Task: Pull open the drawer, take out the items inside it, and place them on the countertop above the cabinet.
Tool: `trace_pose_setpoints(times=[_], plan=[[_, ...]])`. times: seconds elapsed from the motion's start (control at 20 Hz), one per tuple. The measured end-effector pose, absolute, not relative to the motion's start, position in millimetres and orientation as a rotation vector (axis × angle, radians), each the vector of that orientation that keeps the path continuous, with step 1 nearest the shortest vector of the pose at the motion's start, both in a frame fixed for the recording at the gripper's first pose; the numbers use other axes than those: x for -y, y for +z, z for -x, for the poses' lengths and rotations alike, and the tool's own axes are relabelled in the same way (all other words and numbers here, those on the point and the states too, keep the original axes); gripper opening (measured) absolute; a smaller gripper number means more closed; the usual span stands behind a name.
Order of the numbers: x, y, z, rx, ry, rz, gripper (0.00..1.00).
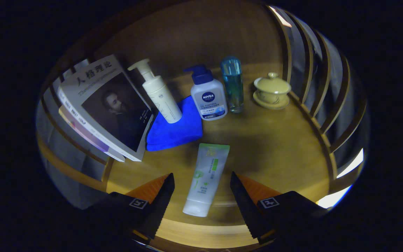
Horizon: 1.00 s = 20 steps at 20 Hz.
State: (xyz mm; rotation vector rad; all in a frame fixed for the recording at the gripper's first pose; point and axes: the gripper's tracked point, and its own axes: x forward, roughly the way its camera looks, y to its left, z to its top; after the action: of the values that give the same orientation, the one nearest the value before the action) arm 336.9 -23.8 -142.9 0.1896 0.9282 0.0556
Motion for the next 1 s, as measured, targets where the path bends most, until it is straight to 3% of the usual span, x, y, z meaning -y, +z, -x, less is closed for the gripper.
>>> trace_pose_setpoints(times=[0.5, 1.0], plan=[[-25.1, -43.0, -230.9, -0.426, 0.145, -0.111, 0.98], [-30.6, -40.0, -91.4, -0.176, 0.021, -0.048, 0.98]])
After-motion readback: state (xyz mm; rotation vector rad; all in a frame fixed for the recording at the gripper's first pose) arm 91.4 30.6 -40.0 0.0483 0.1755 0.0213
